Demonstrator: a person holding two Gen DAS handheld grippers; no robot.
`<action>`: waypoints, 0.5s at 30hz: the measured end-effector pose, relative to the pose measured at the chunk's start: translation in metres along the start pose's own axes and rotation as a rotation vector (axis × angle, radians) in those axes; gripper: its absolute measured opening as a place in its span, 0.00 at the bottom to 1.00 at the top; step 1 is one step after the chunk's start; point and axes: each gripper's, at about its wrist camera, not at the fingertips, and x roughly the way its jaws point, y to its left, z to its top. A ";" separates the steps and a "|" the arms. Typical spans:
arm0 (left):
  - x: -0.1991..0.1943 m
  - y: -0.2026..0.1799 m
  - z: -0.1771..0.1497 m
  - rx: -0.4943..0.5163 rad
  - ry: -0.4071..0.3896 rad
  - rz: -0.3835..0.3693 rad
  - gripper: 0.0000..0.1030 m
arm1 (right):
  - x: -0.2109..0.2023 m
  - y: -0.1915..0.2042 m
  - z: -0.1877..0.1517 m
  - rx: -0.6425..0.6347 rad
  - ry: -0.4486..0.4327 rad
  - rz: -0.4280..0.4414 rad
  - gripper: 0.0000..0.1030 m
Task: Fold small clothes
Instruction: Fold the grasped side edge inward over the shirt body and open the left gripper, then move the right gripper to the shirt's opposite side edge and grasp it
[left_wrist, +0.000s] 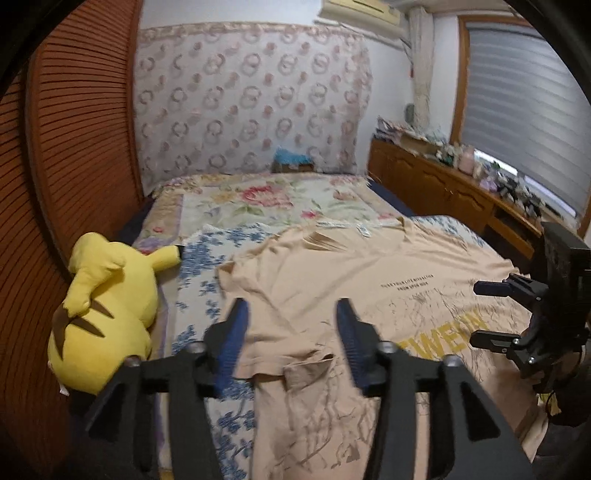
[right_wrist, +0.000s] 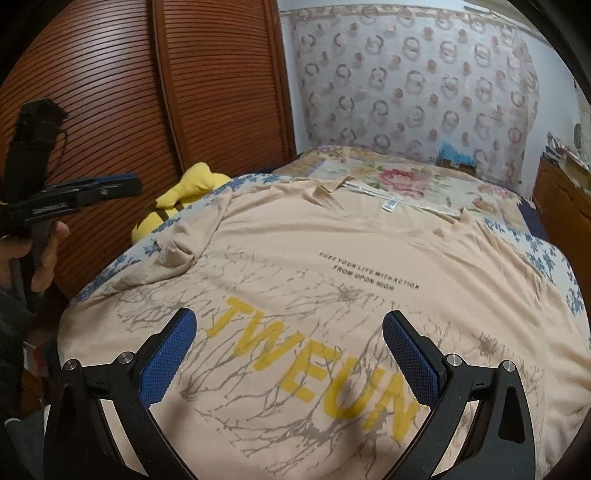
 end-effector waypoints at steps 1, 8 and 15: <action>-0.004 0.004 -0.002 -0.008 -0.010 0.010 0.53 | 0.002 0.002 0.003 -0.013 0.003 0.003 0.99; -0.025 0.032 -0.021 -0.053 -0.053 0.088 0.55 | 0.029 0.027 0.031 -0.121 0.025 0.094 0.63; -0.028 0.056 -0.044 -0.080 -0.046 0.118 0.56 | 0.081 0.076 0.064 -0.234 0.070 0.212 0.54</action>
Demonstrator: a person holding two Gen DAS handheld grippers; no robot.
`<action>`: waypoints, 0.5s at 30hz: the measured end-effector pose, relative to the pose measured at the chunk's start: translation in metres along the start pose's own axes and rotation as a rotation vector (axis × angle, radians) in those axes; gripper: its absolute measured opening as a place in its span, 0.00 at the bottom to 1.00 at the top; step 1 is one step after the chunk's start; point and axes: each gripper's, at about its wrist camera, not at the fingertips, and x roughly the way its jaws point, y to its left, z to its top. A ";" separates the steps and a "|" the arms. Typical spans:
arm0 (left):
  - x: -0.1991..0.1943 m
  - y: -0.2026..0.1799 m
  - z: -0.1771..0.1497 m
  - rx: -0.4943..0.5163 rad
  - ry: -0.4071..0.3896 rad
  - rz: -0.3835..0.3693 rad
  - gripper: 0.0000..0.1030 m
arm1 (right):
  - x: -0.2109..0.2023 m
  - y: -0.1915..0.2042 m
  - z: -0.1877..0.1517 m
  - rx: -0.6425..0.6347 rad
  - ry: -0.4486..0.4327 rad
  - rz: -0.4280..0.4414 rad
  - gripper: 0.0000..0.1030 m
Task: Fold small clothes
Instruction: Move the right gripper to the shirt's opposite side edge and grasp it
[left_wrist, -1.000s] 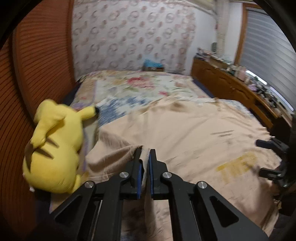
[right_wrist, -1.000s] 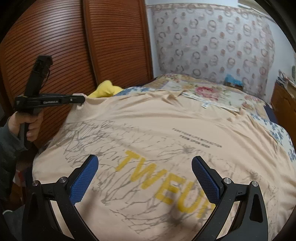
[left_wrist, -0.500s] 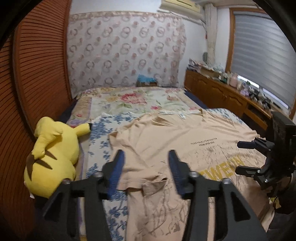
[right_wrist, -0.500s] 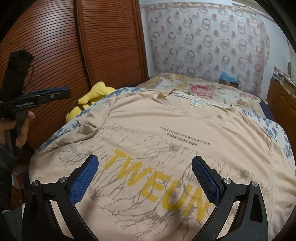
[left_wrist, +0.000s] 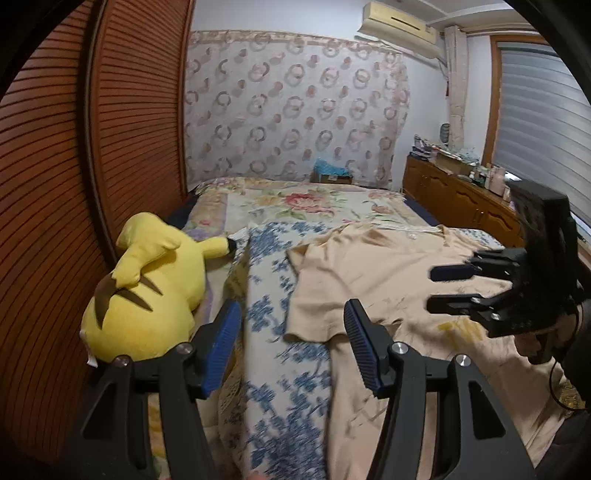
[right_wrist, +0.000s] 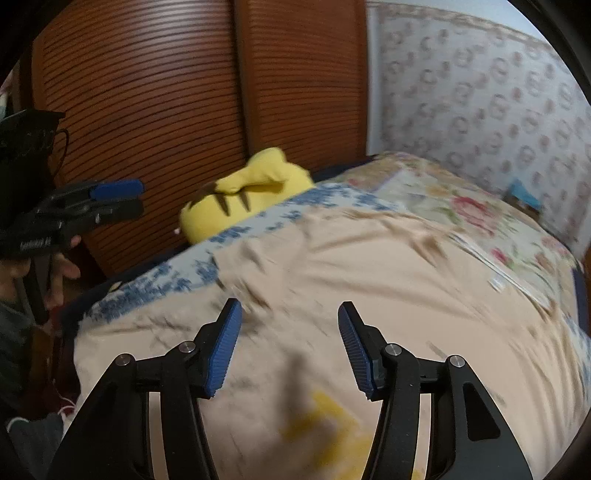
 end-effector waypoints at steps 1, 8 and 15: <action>-0.001 0.004 -0.003 -0.005 0.000 0.006 0.56 | 0.010 0.005 0.006 -0.015 0.009 0.012 0.54; -0.007 0.029 -0.022 -0.053 0.007 0.019 0.56 | 0.069 0.029 0.039 -0.046 0.085 0.130 0.39; -0.012 0.041 -0.030 -0.062 0.003 0.038 0.57 | 0.117 0.053 0.047 -0.103 0.175 0.155 0.39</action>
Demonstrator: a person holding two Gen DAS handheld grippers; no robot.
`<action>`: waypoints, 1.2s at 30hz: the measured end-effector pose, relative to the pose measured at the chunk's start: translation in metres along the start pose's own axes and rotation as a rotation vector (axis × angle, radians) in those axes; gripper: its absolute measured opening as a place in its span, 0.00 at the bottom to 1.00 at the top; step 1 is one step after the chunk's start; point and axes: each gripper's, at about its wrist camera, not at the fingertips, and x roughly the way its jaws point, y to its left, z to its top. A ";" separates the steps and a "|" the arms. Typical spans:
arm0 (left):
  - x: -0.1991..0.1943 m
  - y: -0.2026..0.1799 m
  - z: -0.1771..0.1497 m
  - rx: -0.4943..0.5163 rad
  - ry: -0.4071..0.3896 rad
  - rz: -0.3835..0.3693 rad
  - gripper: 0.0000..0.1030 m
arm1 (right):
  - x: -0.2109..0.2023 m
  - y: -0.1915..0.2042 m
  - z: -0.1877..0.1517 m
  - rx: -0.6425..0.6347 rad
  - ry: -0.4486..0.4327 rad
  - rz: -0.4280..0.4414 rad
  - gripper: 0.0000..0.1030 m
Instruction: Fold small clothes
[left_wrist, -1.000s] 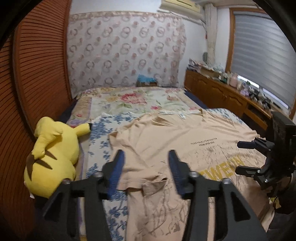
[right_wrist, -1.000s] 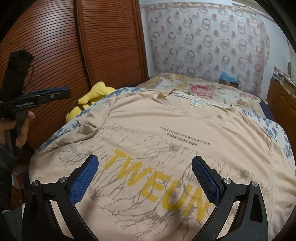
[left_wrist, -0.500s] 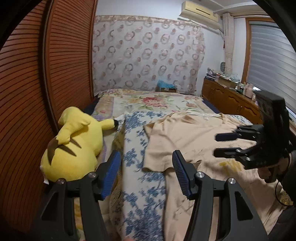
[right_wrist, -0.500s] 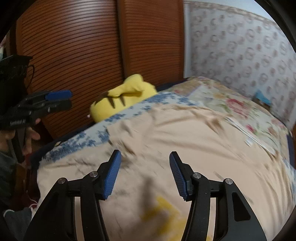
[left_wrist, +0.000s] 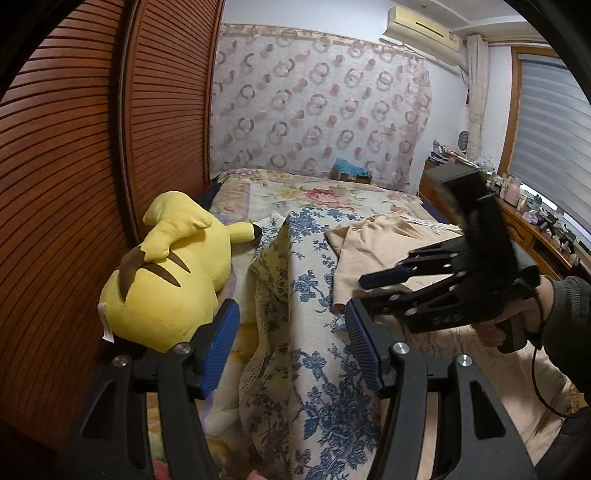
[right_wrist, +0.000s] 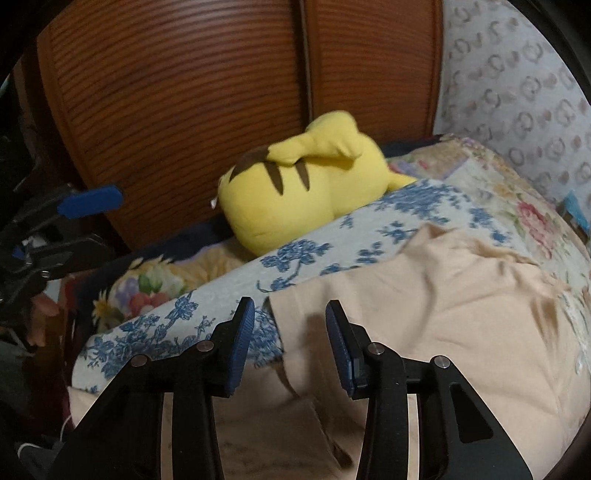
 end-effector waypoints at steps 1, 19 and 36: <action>0.000 0.001 -0.001 -0.001 0.000 0.002 0.57 | 0.006 0.001 0.001 -0.002 0.014 0.000 0.39; -0.002 -0.019 -0.005 0.029 0.006 -0.036 0.57 | -0.049 -0.038 0.010 0.086 -0.131 -0.095 0.02; 0.003 -0.044 0.002 0.061 0.017 -0.057 0.57 | -0.095 -0.096 -0.030 0.272 -0.173 -0.293 0.45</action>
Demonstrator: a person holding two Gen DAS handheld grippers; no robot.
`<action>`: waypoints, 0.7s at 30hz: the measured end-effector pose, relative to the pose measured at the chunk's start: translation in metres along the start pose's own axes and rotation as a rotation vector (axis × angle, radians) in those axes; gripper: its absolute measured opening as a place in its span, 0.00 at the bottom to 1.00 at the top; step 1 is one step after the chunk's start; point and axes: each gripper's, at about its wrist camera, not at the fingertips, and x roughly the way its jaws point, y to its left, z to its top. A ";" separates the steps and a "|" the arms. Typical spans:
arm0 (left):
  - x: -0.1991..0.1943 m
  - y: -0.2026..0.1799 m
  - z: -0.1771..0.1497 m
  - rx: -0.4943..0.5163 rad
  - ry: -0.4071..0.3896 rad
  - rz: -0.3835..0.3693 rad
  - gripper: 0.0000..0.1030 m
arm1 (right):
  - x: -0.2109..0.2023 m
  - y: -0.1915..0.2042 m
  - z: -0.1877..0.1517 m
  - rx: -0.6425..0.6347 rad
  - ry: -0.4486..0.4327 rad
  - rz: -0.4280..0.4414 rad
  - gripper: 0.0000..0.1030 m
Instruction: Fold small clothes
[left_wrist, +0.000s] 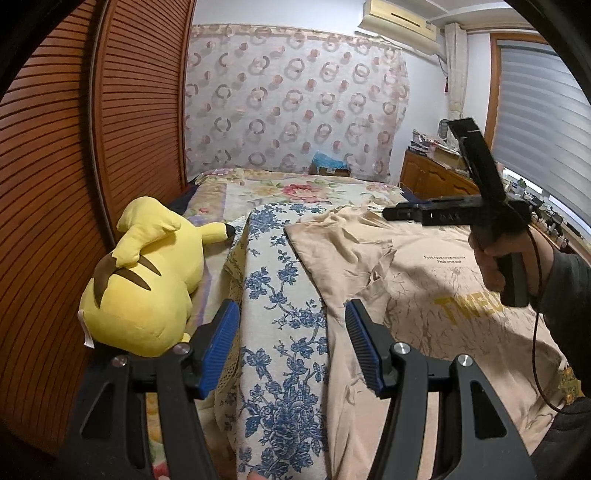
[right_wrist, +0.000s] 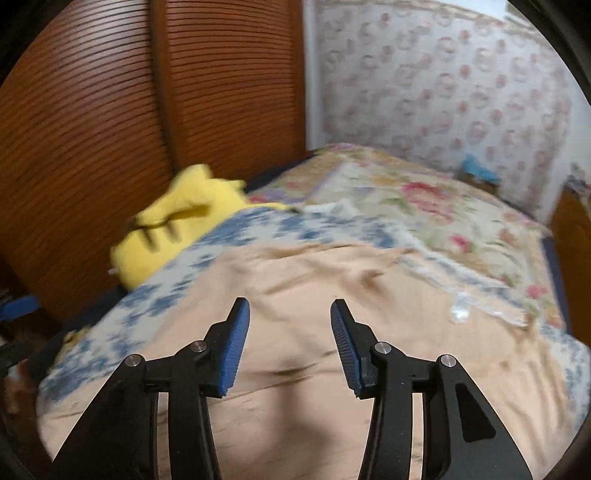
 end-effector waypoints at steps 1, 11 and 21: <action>0.000 -0.001 0.000 0.002 0.002 0.001 0.57 | 0.000 0.007 -0.003 -0.013 0.006 0.035 0.45; 0.002 -0.001 -0.006 -0.004 0.019 -0.003 0.57 | 0.025 0.078 -0.031 -0.135 0.136 0.237 0.45; 0.006 -0.001 -0.011 -0.013 0.031 -0.005 0.58 | 0.034 0.086 -0.050 -0.211 0.197 0.202 0.16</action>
